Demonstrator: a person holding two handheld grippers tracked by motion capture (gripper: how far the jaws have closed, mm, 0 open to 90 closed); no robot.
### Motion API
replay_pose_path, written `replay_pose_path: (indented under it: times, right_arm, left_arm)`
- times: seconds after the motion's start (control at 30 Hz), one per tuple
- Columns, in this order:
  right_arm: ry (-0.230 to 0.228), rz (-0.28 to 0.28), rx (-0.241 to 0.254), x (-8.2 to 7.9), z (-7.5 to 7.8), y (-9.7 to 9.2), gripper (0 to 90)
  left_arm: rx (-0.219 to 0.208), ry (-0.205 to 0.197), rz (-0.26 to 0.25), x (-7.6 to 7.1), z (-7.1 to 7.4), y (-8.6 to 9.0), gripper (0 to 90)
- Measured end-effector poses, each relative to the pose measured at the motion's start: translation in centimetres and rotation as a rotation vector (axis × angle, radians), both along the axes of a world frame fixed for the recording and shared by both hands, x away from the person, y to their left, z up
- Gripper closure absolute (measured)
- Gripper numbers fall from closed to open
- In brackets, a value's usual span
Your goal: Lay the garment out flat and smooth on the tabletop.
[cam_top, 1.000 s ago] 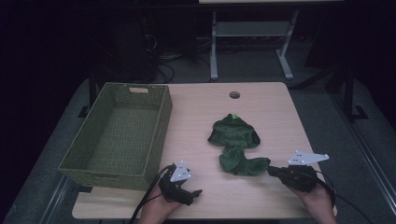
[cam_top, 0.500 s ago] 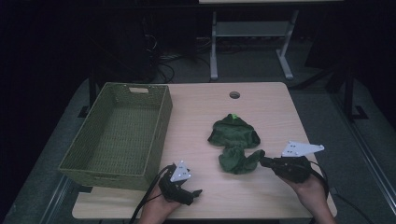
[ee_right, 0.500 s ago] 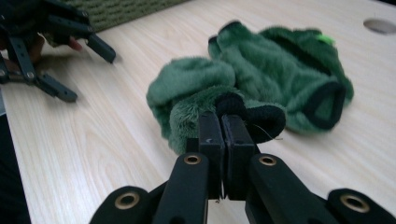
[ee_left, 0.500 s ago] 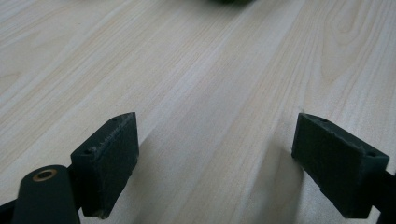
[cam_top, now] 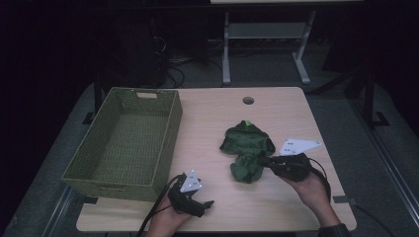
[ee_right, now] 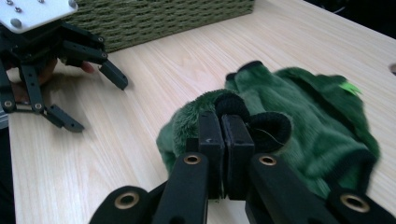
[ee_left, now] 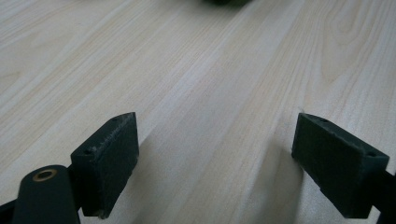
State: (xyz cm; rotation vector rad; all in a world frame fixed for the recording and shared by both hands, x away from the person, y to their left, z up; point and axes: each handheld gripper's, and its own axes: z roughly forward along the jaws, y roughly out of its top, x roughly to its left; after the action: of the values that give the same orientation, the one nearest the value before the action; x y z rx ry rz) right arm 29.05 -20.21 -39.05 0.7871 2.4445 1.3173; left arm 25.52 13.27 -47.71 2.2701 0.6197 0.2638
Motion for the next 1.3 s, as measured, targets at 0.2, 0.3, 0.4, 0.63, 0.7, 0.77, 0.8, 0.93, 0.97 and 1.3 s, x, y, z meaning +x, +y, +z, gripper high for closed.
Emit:
replay_pose_path:
  times: [0.2, 0.3, 0.4, 0.63, 0.7, 0.77, 0.8, 0.93, 0.97, 1.3]
  right_arm:
    - [0.023, 0.02, 0.003, 1.4, -0.7, 1.6, 86.2]
    - [0.029, 0.019, 0.012, 2.1, -1.2, 2.2, 81.2]
    - [0.023, 0.004, 0.022, 2.4, -1.0, 2.4, 81.2]
    - [0.044, -0.089, 0.035, 3.8, -1.7, 1.7, 89.4]
    - [0.075, -0.086, 0.031, 4.1, -2.4, 1.9, 89.5]
    - [0.097, -0.064, 0.026, 4.4, -3.1, 2.4, 89.7]
    - [0.103, -0.057, 0.021, 4.4, -3.5, 2.7, 89.8]
    - [0.149, -0.035, -0.008, 4.6, -4.7, 3.6, 89.8]
    - [0.171, -0.032, -0.018, 4.7, -5.3, 4.0, 89.9]
    - [0.268, -0.023, -0.042, 5.9, -7.3, 4.6, 90.0]
  left_arm:
    - [0.004, -0.001, -0.003, 0.0, 0.0, 0.0, 14.0]
    - [-0.002, -0.001, 0.0, 0.0, 0.0, 0.0, 14.0]
    - [-0.003, -0.002, 0.0, 0.0, 0.0, 0.0, 14.0]
    - [0.001, -0.002, -0.003, 0.0, 0.0, 0.0, 14.0]
    - [0.002, -0.002, -0.003, 0.0, 0.0, 0.0, 14.0]
    - [0.001, 0.0, -0.002, 0.0, 0.0, 0.0, 14.0]
    - [0.0, 0.002, -0.001, 0.0, 0.0, 0.0, 14.0]
    - [-0.001, 0.002, -0.001, 0.0, 0.0, 0.0, 14.0]
    - [-0.001, 0.002, -0.001, 0.0, 0.0, 0.0, 14.1]
    - [-0.002, 0.004, 0.004, 0.0, 0.0, -0.2, 13.1]
